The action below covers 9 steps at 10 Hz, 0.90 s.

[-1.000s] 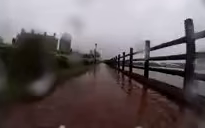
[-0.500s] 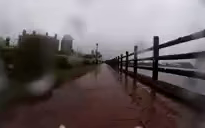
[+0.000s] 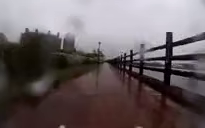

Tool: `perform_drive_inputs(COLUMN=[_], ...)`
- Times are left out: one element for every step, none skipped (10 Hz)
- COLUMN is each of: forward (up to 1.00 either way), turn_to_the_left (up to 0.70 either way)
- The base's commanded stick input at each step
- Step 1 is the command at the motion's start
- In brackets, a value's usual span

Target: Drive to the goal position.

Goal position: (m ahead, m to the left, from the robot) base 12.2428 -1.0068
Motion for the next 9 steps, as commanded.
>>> perform_drive_inputs(forward=[1.00, 1.00, 1.00, 1.00, 1.00, 1.00, 1.00, 1.00, 1.00], turn_to_the_left=[0.00, 0.00, 0.00, 0.00, 0.00, 0.00, 0.00, 0.00, 0.00])
